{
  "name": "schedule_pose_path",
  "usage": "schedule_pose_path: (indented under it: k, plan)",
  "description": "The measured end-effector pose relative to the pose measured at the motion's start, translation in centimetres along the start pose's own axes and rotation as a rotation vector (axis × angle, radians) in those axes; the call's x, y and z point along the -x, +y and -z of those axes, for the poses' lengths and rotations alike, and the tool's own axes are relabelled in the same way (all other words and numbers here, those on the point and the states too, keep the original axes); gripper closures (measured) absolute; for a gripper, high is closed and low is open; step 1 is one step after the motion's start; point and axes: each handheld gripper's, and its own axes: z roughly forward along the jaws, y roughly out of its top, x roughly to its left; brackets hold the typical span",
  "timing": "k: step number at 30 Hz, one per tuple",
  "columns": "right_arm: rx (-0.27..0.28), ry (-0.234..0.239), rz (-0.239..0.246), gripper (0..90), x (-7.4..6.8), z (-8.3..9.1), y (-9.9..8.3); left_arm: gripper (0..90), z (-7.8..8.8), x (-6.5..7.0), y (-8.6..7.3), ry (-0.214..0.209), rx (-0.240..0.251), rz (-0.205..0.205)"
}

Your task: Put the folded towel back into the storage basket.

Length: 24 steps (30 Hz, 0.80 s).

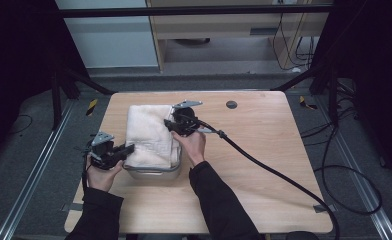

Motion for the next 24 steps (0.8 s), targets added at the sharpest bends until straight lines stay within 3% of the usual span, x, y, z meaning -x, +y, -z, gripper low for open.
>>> schedule_pose_path:
  k: [4,24]
  plan:
    - [-0.005,-0.003,-0.008,66.4,0.4,-0.1,-0.5,75.8,-0.4,0.2,-0.1,0.003,-0.009,-0.005]
    - [-0.033,-0.045,0.04,64.6,0.8,-1.8,-2.0,74.8,-2.3,0.0,-0.6,0.042,-0.068,-0.012]
